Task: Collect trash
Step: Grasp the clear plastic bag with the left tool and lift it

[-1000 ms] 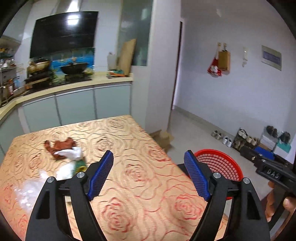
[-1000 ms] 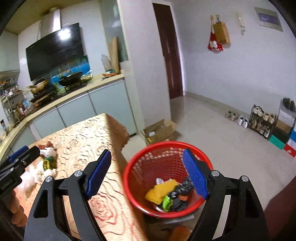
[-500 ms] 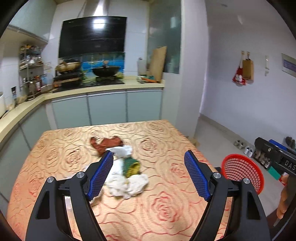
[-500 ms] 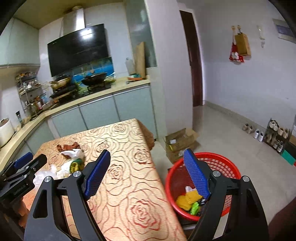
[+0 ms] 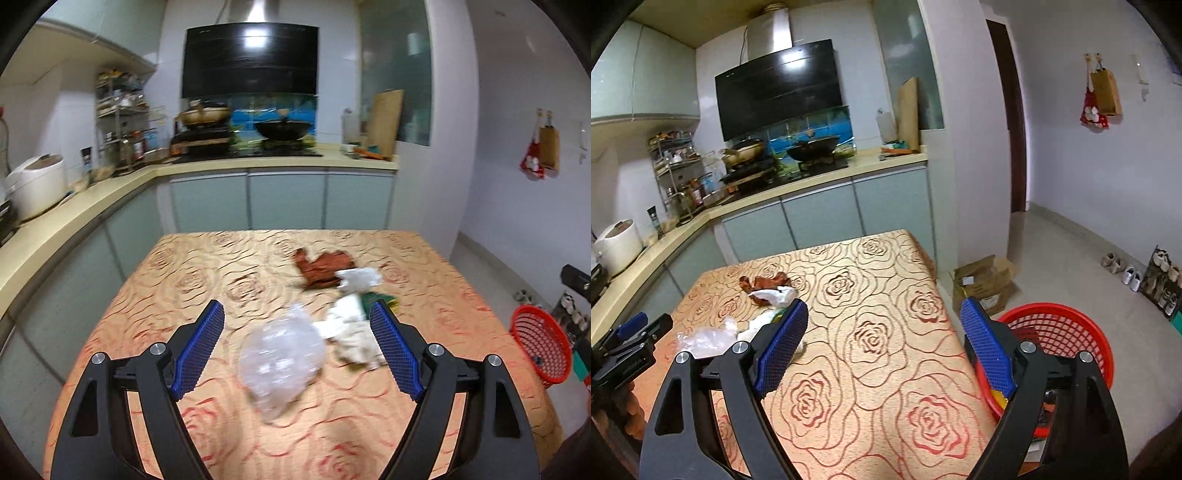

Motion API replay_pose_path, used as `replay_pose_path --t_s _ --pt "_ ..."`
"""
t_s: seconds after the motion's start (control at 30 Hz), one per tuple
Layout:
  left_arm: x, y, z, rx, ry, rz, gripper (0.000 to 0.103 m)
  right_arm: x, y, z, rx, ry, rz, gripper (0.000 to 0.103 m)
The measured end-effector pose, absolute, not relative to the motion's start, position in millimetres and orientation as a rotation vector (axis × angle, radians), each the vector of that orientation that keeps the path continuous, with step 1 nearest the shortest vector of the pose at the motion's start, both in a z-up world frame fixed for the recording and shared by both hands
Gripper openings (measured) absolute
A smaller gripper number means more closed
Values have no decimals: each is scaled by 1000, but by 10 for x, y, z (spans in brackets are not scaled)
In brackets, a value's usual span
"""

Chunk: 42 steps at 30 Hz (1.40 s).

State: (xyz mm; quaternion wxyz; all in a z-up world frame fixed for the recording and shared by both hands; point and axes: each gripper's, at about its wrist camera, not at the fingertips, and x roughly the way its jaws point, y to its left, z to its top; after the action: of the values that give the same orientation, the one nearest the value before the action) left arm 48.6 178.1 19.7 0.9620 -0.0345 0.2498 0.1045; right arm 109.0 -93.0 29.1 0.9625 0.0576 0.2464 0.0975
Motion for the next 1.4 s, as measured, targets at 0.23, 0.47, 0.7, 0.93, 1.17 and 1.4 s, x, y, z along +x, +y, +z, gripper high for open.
replay_pose_path --t_s 0.23,0.47,0.7,0.93,1.17,1.4 --pt "444 2017 35 -94 564 205 78 1145 -813 219 107 527 229 82" --pt "655 1961 -161 -69 629 146 78 1189 -829 162 100 548 219 82" --pt "1020 1999 -295 -53 684 127 78 1234 -850 145 96 559 209 82" --pt "1110 2018 -433 -36 717 122 70 1314 -750 56 86 589 220 82" --pt "1076 2011 -457 -16 721 114 39 1341 -549 37 67 606 263 82" --pt "916 2142 -343 -33 689 142 25 1365 -408 4 45 630 293 82"
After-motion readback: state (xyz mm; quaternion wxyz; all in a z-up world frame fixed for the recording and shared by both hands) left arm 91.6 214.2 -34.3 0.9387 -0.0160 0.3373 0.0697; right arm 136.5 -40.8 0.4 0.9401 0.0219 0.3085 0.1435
